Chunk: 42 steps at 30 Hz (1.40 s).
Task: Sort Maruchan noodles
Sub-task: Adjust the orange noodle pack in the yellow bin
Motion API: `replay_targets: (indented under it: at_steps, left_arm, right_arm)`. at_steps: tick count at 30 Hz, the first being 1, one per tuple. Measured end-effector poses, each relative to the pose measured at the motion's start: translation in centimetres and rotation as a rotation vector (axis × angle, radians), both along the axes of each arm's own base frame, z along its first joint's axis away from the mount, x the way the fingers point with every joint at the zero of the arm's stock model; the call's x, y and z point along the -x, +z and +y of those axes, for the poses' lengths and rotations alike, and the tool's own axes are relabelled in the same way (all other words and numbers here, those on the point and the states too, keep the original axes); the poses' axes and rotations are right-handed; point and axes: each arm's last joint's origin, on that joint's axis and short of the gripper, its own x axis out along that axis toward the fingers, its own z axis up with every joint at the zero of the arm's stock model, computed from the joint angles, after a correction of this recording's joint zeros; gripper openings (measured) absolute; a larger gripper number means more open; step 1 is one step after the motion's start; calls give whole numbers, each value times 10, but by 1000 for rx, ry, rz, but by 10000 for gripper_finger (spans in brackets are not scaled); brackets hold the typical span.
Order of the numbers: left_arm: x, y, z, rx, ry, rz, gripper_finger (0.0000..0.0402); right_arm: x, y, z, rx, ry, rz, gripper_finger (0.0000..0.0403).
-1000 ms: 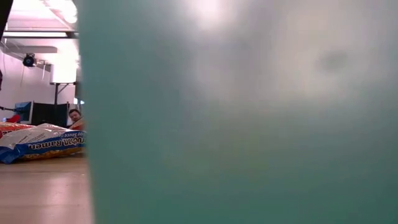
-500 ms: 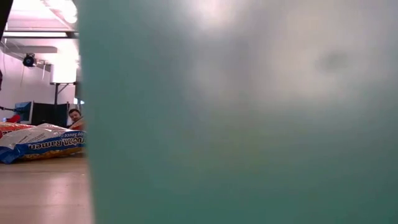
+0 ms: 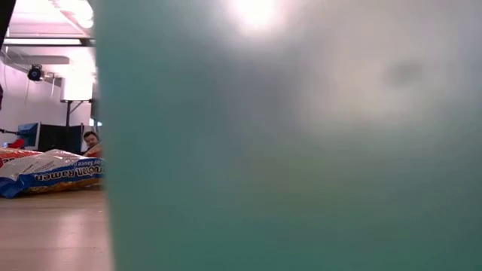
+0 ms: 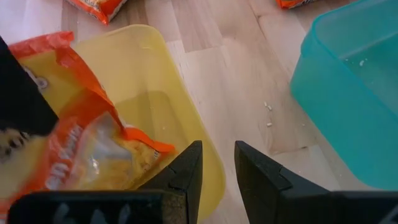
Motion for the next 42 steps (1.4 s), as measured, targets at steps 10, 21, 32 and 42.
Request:
replay_targets:
  at_steps: [10, 21, 32, 42]
  left_arm:
    - [3, -4, 0, -5, -1, 17, 76]
    - [3, -4, 1, -6, 0, 18, 76]
    - [3, -4, 2, -1, 9, 19, 76]
    - [3, -4, 3, 0, 12, 17, 75]
  right_arm:
    - [-12, -7, 0, -32, 22, -93, 215]
    - [-21, -28, 0, -42, 44, -83, 201]
    - [-18, -22, 0, -33, 45, -87, 90]
    - [-10, -11, 0, -30, 49, -73, 26]
